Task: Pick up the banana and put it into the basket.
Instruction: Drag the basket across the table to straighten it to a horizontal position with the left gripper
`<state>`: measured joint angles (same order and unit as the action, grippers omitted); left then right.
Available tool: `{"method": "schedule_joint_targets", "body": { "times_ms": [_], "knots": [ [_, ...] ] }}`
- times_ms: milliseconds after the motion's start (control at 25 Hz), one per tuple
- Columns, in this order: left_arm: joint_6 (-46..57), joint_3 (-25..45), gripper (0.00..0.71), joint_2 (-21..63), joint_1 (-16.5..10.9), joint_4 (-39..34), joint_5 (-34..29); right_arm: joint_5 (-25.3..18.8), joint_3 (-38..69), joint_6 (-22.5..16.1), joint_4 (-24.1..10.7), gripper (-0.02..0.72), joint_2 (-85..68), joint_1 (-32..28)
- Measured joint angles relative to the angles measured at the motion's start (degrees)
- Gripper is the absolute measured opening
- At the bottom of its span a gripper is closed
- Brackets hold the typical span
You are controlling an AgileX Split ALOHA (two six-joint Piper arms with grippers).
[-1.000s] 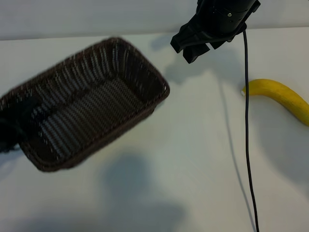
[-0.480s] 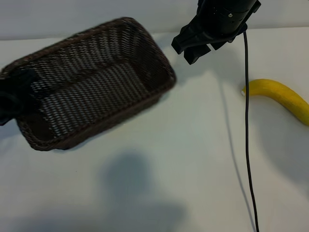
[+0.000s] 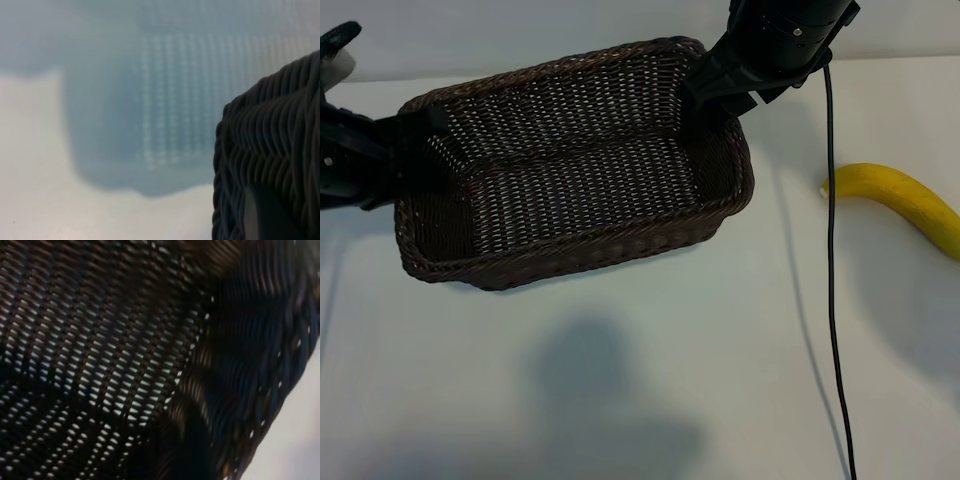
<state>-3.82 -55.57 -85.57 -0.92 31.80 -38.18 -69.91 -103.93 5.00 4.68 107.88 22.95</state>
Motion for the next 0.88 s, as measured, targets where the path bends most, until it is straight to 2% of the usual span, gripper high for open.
{"method": "schedule_joint_targets", "body": {
  "times_ms": [400, 880],
  "knots": [
    [-6.3, -3.1, 0.149, -2.7, -0.5, -0.8, -4.6, 0.0, 0.0, 0.0, 0.0, 0.570, 0.0, 0.0],
    [-8.7, -5.5, 0.149, -5.6, -0.5, -0.9, -5.7, 0.0, 0.0, 0.0, 0.0, 0.570, 0.0, 0.0]
  ]
}}
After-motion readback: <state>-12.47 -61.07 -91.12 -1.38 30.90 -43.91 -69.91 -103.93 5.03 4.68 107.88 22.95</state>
